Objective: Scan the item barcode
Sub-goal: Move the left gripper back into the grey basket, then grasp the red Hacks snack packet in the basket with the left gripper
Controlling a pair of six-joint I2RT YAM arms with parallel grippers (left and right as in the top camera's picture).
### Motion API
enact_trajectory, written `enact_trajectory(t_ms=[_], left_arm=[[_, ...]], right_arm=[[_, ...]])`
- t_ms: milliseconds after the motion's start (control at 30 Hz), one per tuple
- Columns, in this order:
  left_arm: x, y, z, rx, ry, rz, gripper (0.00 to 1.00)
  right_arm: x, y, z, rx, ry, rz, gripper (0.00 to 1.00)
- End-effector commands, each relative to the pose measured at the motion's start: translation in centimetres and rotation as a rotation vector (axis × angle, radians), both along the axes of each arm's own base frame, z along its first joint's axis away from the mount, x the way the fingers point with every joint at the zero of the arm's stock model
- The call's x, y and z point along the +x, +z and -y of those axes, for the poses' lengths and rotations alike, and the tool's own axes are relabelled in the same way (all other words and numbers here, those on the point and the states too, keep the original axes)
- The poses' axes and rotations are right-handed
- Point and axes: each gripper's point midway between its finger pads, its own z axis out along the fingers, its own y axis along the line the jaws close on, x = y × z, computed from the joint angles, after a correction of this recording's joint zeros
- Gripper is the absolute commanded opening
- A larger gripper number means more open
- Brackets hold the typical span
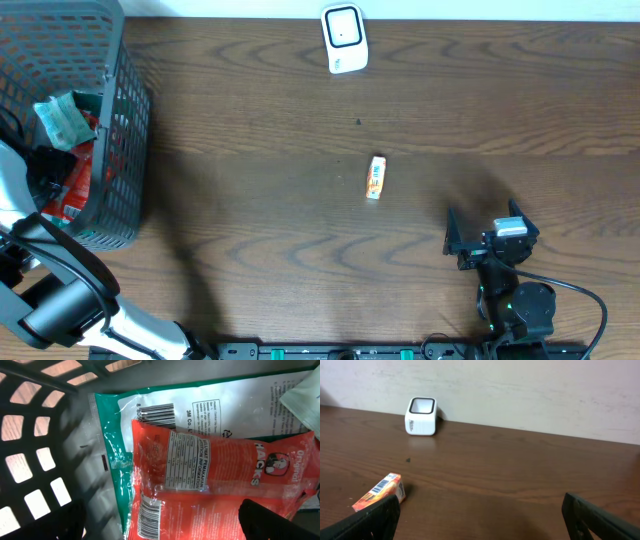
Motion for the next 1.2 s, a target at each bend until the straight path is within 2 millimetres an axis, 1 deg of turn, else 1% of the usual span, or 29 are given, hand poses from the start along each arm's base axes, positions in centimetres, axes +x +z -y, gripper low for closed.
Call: enact_trajectory(t_ms=[0,100,200,333,600,700,767,900,1000,1100,1167], left_arm=[[-0.4,-1.0,0.2,-0.016,-0.015,-0.024,0.98],[-0.2,-1.1,0.4,-0.028,-0.026,-0.014,0.97],[0.7,-1.4,0.9,-0.061,-0.082,0.015,0.97],[0.7,-2.0,1.0,-0.073,-0.091,0.004,0.97],[0.5,-4.6,1.3,-0.121,-0.090,-0.044,0.96],[0.4,-5.8,1.5,-0.144,-0.091,-0.067,0.91],[0.3,-6.3,1.6,-0.154,-0.091,-0.074,0.84],[0.6,-6.4,1.8,-0.168,-0.094,-0.059,0.65],[0.6,-6.4,1.9,-0.169,-0.094,-0.059,0.41],[0.6,-6.3,1.8,-0.169,-0.095,-0.058,0.27],[0.8,-5.9,1.8,-0.167,-0.095,-0.050,0.12]], right_arm=[[0.0,0.0,0.1,-0.006,-0.007,0.000,0.99],[0.0,0.0,0.1,-0.006,-0.007,0.000,0.99],[0.0,0.0,0.1,-0.006,-0.007,0.000,0.99],[0.0,0.0,0.1,-0.006,-0.007,0.000,0.99],[0.0,0.0,0.1,-0.006,-0.007,0.000,0.99],[0.0,0.0,0.1,-0.006,-0.007,0.000,0.99],[0.0,0.0,0.1,-0.006,-0.007,0.000,0.99],[0.0,0.0,0.1,-0.006,-0.007,0.000,0.99],[0.0,0.0,0.1,-0.006,-0.007,0.000,0.99],[0.0,0.0,0.1,-0.006,-0.007,0.000,0.99],[0.0,0.0,0.1,-0.006,-0.007,0.000,0.99]])
